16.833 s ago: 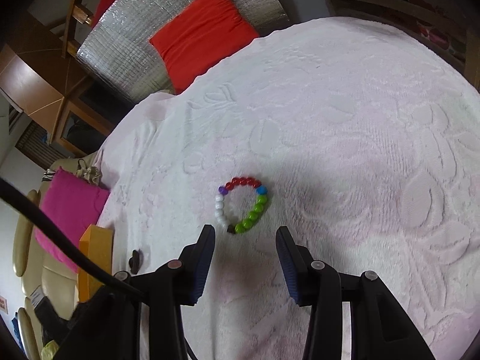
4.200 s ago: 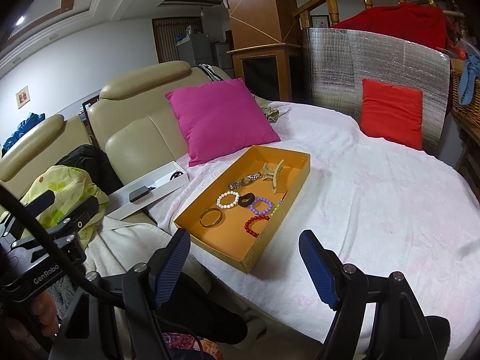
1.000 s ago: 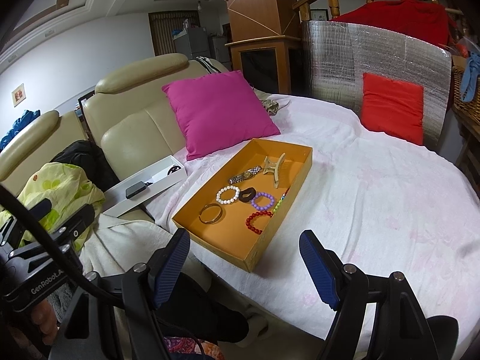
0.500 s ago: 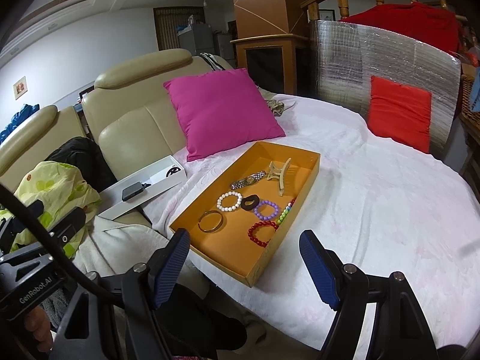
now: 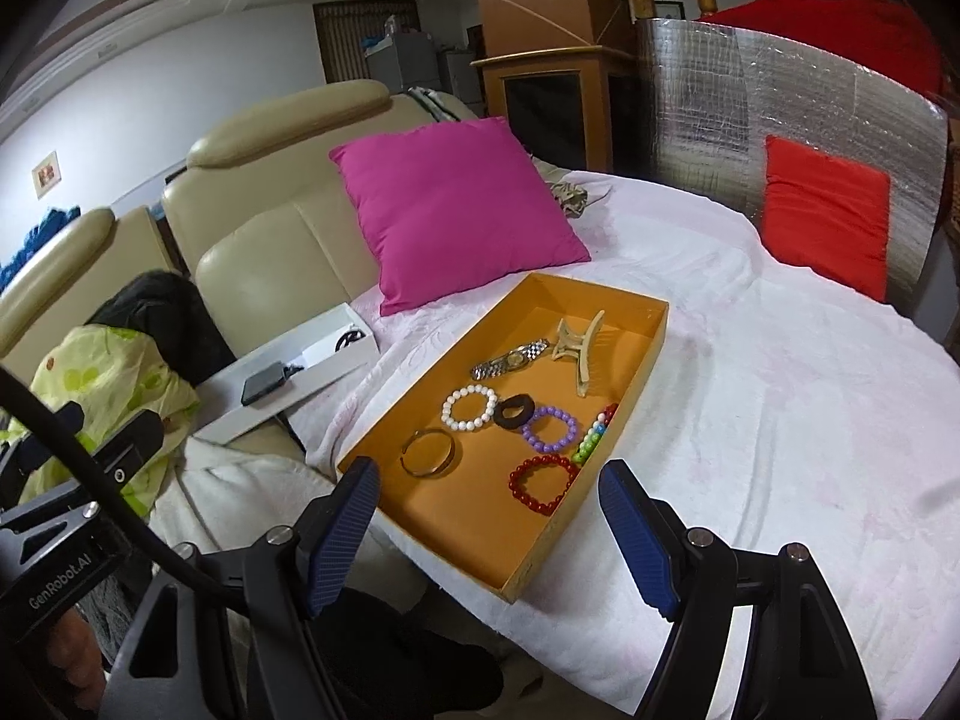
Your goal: Organize jewelry
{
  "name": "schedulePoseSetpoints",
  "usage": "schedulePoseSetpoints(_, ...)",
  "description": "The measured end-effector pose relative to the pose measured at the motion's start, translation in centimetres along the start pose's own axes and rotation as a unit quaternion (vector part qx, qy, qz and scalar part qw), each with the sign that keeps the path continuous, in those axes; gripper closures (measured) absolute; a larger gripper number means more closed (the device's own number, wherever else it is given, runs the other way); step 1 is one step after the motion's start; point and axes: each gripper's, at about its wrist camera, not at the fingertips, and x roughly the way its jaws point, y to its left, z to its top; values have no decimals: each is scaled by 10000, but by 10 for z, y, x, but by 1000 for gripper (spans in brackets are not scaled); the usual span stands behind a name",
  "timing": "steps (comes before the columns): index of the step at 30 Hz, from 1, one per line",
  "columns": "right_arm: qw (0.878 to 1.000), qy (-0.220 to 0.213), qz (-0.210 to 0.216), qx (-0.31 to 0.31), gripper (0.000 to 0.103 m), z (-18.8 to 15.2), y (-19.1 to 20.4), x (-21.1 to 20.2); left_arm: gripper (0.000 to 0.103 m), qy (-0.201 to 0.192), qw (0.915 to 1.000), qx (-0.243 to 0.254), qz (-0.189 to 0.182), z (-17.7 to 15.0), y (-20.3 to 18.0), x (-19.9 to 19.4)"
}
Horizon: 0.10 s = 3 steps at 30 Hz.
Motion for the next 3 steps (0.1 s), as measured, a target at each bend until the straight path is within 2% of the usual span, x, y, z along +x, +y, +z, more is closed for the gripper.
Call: schedulePoseSetpoints(3, 9996, -176, -109, 199, 24, 2, -29, -7, 11, -21, 9986, 360, -376, 8, -44, 2)
